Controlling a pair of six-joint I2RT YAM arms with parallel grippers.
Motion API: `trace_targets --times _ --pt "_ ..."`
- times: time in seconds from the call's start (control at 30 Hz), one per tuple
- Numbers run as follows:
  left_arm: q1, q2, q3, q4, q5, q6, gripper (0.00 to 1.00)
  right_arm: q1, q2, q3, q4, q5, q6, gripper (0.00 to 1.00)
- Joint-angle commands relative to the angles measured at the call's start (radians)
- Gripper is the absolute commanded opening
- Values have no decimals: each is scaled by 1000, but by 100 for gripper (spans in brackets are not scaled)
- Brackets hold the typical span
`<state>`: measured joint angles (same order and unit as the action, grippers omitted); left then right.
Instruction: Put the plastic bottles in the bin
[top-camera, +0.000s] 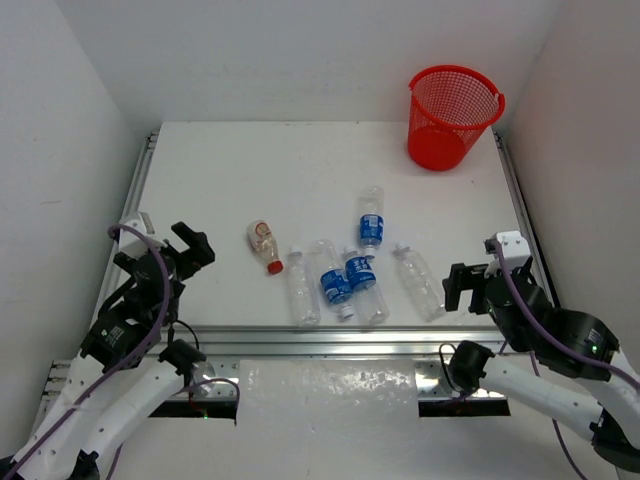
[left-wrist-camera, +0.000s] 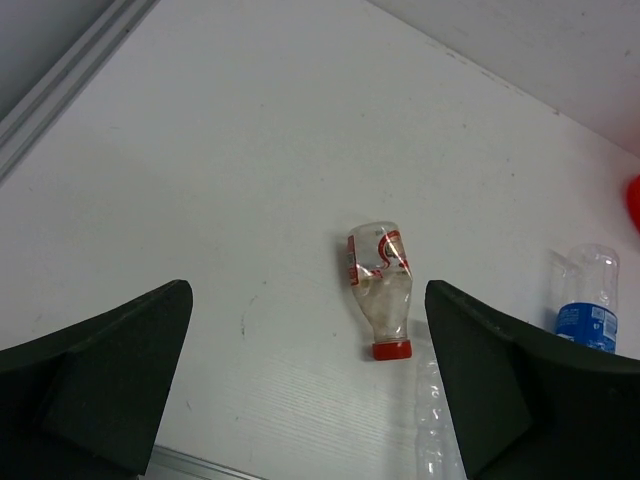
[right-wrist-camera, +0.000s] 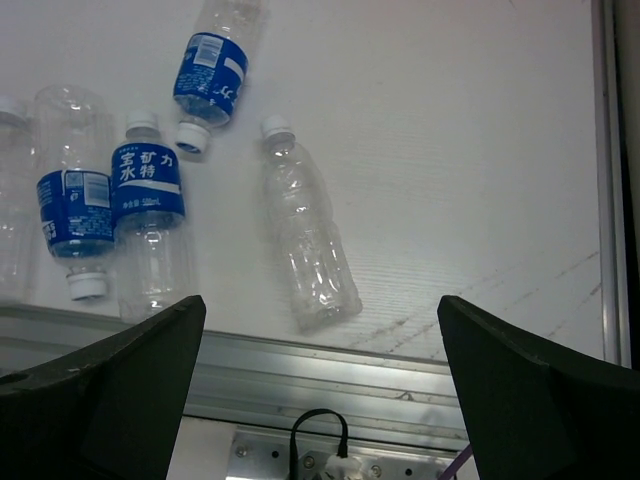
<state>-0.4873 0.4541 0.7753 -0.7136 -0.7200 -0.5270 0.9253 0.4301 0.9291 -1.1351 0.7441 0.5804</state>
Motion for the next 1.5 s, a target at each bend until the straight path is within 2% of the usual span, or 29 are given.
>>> trace_targets --times 0.0,0.2,0.3,0.33,0.4,0.43,0.5,0.7,0.83,1.1,1.2,1.23,1.37,1.47 --pt "12 11 4 43 11 10 100 3 -27 -16 69 -25 10 99" --pt "12 92 42 17 92 -22 100 3 -36 -62 190 -156 4 99" --pt "10 239 87 -1 228 -93 100 3 28 -88 265 -254 -16 99" --pt "12 336 100 -1 250 -123 100 3 51 -91 294 -271 -16 99" --pt "12 432 128 -6 264 -162 100 3 114 -105 348 -343 -20 99" --pt "12 518 131 12 261 -189 100 3 130 -113 372 -365 -21 99" --pt "13 595 134 34 249 -224 100 1 163 -140 440 -411 -28 99" --pt "59 901 139 245 310 -295 100 3 196 -203 537 -517 -25 99" --pt "72 1014 182 334 344 -280 100 3 185 -226 531 -555 -24 99" --pt "96 1165 234 384 372 -286 99 3 124 -299 552 -565 -11 99" --pt "98 1207 234 394 367 -286 95 3 134 -303 563 -578 -11 99" --pt "98 1213 228 396 364 -288 87 1 140 -302 566 -581 -11 99" --pt "104 1223 202 407 352 -291 80 3 177 -294 587 -601 -14 99" --pt "111 1212 194 408 344 -278 62 3 194 -292 609 -618 -16 99"
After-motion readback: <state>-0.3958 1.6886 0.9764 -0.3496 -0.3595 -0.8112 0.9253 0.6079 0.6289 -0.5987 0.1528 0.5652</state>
